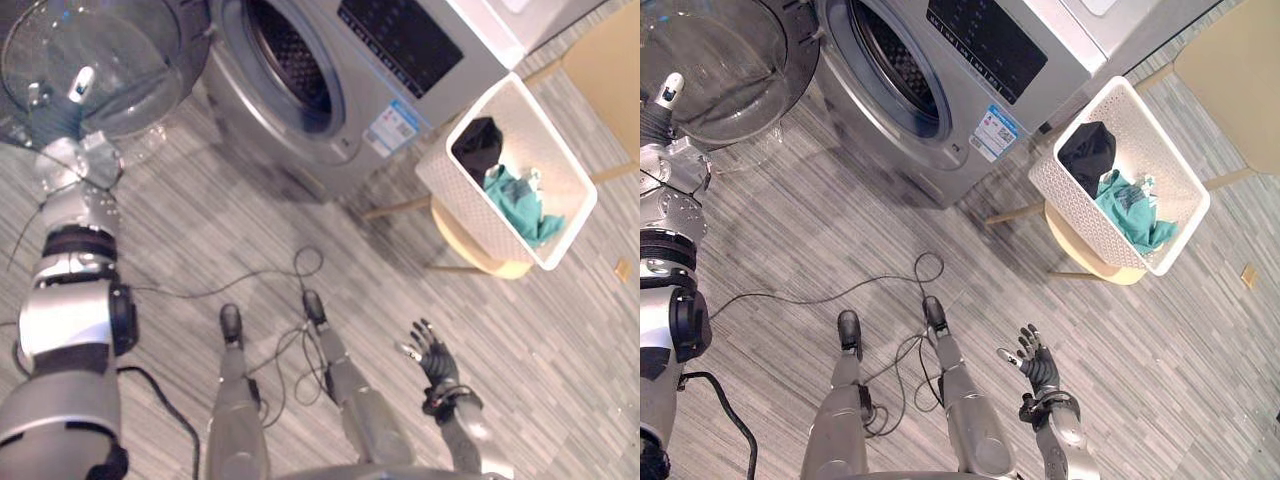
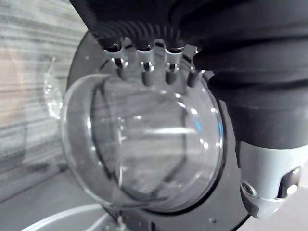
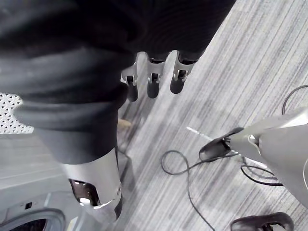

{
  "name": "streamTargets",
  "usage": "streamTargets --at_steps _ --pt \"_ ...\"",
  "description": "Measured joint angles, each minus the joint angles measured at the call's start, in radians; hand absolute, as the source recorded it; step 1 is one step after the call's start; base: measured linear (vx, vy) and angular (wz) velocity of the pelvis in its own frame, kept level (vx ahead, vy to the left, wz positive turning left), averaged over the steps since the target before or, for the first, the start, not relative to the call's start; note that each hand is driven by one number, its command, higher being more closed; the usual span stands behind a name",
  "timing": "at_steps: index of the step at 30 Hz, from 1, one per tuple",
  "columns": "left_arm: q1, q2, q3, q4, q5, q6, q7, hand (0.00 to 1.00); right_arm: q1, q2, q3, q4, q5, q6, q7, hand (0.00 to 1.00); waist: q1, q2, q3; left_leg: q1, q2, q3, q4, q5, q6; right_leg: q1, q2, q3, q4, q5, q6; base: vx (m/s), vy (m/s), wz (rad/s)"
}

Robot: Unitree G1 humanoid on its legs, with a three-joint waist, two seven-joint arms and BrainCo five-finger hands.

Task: Pick up the laundry basket with both hands and put the clothes into the washing machine.

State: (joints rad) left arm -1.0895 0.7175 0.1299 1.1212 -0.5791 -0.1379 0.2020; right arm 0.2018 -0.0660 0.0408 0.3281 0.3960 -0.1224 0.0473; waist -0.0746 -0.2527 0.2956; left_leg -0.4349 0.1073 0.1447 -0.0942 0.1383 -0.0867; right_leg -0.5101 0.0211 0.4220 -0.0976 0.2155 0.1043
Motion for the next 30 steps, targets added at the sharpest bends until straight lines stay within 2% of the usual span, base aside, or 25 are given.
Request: streamTargets --at_steps 8,11,13,16,18,20,26,28,30 --pt "-0.004 0.005 0.040 -0.001 -0.006 0.000 0.014 0.00 0.038 0.000 -0.003 -0.044 0.016 -0.009 0.001 0.00 0.013 -0.002 0.017 -0.014 0.010 -0.002 0.000 -0.005 -0.006 -0.012 0.004 -0.003 0.000 -0.001 0.002 0.00 0.000 0.00" --pt "-0.056 0.007 0.040 -0.001 -0.038 0.001 0.020 0.00 0.065 0.000 -0.018 -0.061 0.029 -0.011 0.002 0.00 0.038 -0.010 0.025 -0.032 0.021 -0.006 0.010 -0.008 -0.011 -0.025 0.013 -0.009 0.000 -0.004 0.006 -0.01 -0.005 0.02" --pt "-0.111 0.009 0.040 -0.001 -0.060 0.001 0.020 0.00 0.086 0.000 -0.035 -0.089 0.036 -0.012 0.003 0.00 0.038 -0.014 0.027 -0.070 0.031 -0.016 0.059 -0.025 -0.028 -0.031 0.015 -0.026 0.000 -0.004 0.005 -0.02 -0.015 0.16" --pt "-0.144 0.014 0.039 -0.012 -0.069 0.000 0.017 0.00 0.105 0.000 -0.039 -0.110 0.036 -0.013 0.012 0.00 0.038 -0.014 0.027 -0.104 0.044 -0.034 0.125 -0.058 -0.033 -0.029 0.022 -0.037 0.000 0.001 0.004 -0.02 -0.016 0.05" --pt "-0.157 0.037 0.039 -0.013 -0.069 -0.002 0.016 0.00 0.108 0.001 -0.035 -0.111 0.036 -0.012 0.022 0.00 0.044 -0.014 0.027 -0.123 0.079 -0.041 0.192 -0.097 -0.043 -0.024 0.053 -0.034 0.000 0.041 0.042 -0.01 -0.025 -0.22" --pt "-0.162 0.045 0.039 -0.013 -0.069 -0.002 0.016 0.00 0.113 0.001 -0.035 -0.109 0.036 -0.013 0.022 0.00 0.044 -0.014 0.027 -0.125 0.098 -0.052 0.221 -0.114 -0.043 -0.011 0.072 -0.035 0.000 0.055 0.028 0.00 -0.025 -0.09" --pt "-0.201 0.085 0.039 -0.038 -0.090 -0.004 0.017 0.00 0.113 0.000 -0.035 -0.108 0.045 -0.012 0.022 0.00 0.063 -0.013 0.026 -0.132 0.124 -0.063 0.261 -0.130 -0.063 -0.002 0.096 -0.036 -0.001 0.050 0.029 -0.01 -0.053 -0.04" --pt "-0.198 0.097 0.040 -0.054 -0.090 -0.006 0.014 0.00 0.107 -0.002 -0.035 -0.096 0.045 -0.008 0.023 0.00 0.069 -0.011 0.026 -0.148 0.120 -0.070 0.292 -0.133 -0.067 0.003 0.095 -0.041 -0.001 0.019 -0.011 -0.04 -0.076 0.07" --pt "-0.182 0.103 0.049 -0.055 -0.090 -0.006 0.013 0.00 0.091 -0.002 -0.032 -0.072 0.044 -0.006 0.024 0.00 0.075 -0.009 0.025 -0.146 0.122 -0.079 0.305 -0.133 -0.067 0.011 0.102 -0.044 -0.001 0.023 -0.018 -0.04 -0.050 0.03"
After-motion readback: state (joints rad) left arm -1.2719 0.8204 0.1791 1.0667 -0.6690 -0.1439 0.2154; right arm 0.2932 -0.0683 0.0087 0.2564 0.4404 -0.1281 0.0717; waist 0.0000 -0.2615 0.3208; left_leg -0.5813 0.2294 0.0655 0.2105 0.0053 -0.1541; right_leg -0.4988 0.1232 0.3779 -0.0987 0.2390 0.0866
